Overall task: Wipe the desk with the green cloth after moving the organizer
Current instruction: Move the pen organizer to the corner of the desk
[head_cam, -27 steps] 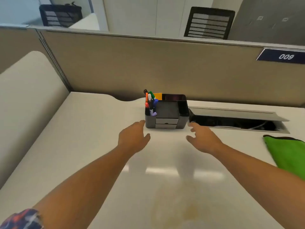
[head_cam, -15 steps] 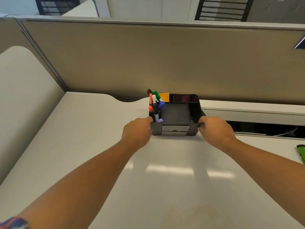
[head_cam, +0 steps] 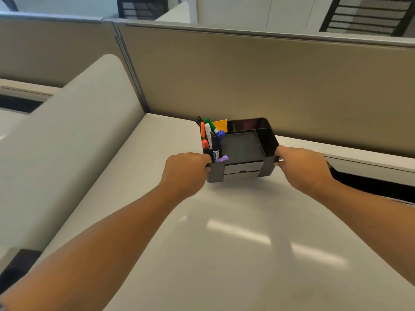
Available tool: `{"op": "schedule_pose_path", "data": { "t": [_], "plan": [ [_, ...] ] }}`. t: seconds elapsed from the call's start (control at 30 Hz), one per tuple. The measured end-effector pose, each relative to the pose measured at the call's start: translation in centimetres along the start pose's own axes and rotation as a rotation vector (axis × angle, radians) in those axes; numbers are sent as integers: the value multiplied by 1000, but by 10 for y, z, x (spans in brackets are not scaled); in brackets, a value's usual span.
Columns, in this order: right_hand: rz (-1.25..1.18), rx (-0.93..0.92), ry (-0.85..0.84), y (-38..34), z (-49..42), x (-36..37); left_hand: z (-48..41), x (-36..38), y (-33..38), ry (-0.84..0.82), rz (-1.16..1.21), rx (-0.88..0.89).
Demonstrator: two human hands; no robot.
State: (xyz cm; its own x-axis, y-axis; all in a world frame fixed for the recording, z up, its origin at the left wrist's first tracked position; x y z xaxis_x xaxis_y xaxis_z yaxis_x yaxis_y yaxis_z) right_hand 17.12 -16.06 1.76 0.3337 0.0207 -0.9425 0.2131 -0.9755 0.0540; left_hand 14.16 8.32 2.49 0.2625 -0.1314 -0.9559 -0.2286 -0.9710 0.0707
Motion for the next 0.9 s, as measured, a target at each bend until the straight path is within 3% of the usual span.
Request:
{"op": "schedule_pose_path", "data": {
  "t": [0.2,0.43,0.9],
  "plan": [
    [-69,-166,17,-105,-21,-2,60,-23,-82,27,-76,-116],
    [-77,-267,-39,-179,-21,24,113,-13,-135,9,-137,-205],
    [-83,-218,-74,-195,-25,56,133,11,-151,-55,-70,-324]
  ]
}}
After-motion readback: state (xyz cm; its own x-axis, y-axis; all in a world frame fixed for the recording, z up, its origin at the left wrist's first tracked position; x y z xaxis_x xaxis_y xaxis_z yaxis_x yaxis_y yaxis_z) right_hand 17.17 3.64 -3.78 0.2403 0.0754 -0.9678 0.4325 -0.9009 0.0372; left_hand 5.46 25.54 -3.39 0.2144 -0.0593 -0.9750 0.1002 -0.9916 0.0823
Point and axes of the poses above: each hand's wrist, its own z-axis away from the middle knuckle, its own x-axis out of the palm, y = z × x, the point moved 10 cm from there along -z, towards the middle knuckle, and after that the axes turned 11 degrees about y, right-handed, at the moved point
